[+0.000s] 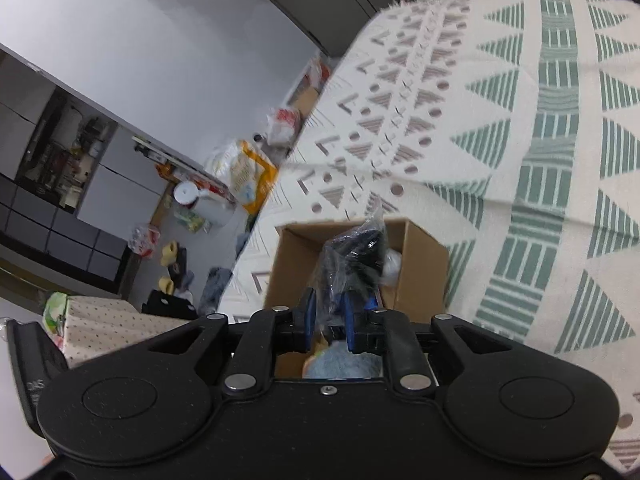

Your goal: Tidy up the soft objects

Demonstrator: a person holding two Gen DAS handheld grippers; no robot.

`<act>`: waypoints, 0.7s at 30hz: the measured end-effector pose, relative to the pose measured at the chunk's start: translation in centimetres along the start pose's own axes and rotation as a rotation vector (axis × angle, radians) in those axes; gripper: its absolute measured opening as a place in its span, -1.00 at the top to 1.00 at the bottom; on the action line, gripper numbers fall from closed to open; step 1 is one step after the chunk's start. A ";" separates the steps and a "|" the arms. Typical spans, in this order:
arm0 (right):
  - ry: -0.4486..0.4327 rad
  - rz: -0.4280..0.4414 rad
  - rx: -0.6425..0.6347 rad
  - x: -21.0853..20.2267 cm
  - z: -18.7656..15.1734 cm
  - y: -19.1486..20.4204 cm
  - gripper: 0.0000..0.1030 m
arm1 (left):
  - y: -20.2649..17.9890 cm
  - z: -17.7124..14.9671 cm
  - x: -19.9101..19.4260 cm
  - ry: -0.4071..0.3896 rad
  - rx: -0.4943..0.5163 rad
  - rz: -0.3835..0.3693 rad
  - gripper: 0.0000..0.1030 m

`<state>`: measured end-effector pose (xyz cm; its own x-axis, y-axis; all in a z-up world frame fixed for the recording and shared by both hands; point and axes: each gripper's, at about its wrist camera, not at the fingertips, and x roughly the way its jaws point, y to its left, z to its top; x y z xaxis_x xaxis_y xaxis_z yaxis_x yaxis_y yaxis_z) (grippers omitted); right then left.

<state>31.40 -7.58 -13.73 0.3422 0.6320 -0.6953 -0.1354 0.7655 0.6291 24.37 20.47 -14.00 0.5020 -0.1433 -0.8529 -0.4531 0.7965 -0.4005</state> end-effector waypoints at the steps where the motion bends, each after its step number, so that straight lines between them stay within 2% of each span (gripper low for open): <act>1: 0.010 -0.009 0.004 0.1 0.0 0.0 0.49 | -0.2 0.0 -0.1 0.001 0.003 0.010 -0.30; 3: -0.003 -0.024 0.010 -0.4 -0.1 -0.1 -0.01 | -0.5 -0.1 -0.3 -0.006 0.015 0.022 -0.47; 4: -0.019 -0.032 0.009 -0.8 -0.1 -0.1 -0.10 | -0.7 -0.2 -0.4 -0.010 0.022 0.029 -0.53; 8: -0.051 -0.046 0.015 -2.6 0.2 -0.4 -0.27 | -1.4 -0.4 -1.1 -0.007 0.040 0.043 -0.61; 14: -0.111 -0.072 0.030 -5.8 0.5 -1.7 -0.56 | -3.0 -1.1 -2.8 -0.025 0.083 0.048 -0.63; 21: -0.142 -0.105 0.033 -9.3 -0.2 -3.3 -0.73 | -5.2 -2.4 -4.4 -0.036 0.166 0.079 -0.64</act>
<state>28.46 -15.97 -9.38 0.4807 0.5237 -0.7033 -0.0620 0.8203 0.5685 22.76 15.54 -8.96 0.4970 -0.0576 -0.8658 -0.3659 0.8908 -0.2693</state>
